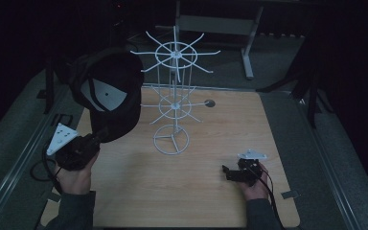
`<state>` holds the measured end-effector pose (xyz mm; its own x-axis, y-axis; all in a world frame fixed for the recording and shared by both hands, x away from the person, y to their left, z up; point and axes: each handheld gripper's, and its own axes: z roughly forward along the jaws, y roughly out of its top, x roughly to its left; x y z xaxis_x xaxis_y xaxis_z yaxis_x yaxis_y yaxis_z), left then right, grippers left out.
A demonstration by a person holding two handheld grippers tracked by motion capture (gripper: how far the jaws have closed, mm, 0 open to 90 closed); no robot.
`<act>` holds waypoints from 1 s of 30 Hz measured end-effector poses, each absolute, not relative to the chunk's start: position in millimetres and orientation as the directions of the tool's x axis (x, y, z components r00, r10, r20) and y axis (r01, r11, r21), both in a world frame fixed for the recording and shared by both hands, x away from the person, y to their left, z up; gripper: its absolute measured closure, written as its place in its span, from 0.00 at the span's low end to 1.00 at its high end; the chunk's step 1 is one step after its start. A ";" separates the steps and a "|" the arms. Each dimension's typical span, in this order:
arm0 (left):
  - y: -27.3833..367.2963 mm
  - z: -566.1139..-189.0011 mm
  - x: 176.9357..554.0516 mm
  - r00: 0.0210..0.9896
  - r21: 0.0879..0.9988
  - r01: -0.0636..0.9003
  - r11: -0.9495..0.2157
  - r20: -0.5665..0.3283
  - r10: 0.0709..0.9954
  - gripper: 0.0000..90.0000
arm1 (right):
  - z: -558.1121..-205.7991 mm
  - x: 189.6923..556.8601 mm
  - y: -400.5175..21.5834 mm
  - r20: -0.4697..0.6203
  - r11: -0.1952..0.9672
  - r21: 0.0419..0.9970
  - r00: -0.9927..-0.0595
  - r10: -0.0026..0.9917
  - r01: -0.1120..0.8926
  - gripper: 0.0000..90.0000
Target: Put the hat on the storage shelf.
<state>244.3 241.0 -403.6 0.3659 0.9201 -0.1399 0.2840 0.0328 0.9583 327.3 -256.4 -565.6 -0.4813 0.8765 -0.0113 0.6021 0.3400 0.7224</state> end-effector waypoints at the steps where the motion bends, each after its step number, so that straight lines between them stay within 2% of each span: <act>1: 241.2 -403.3 244.2 0.366 0.959 0.282 0.030 -0.137 0.920 0.96 | -565.6 327.3 -256.4 -0.011 0.339 0.722 -0.481 0.877 0.603 0.14; 30: 239.3 -398.4 239.4 0.370 0.971 0.236 0.026 -0.114 0.922 0.96 | -565.6 327.2 -256.4 -0.010 0.339 0.722 -0.480 0.877 0.603 0.14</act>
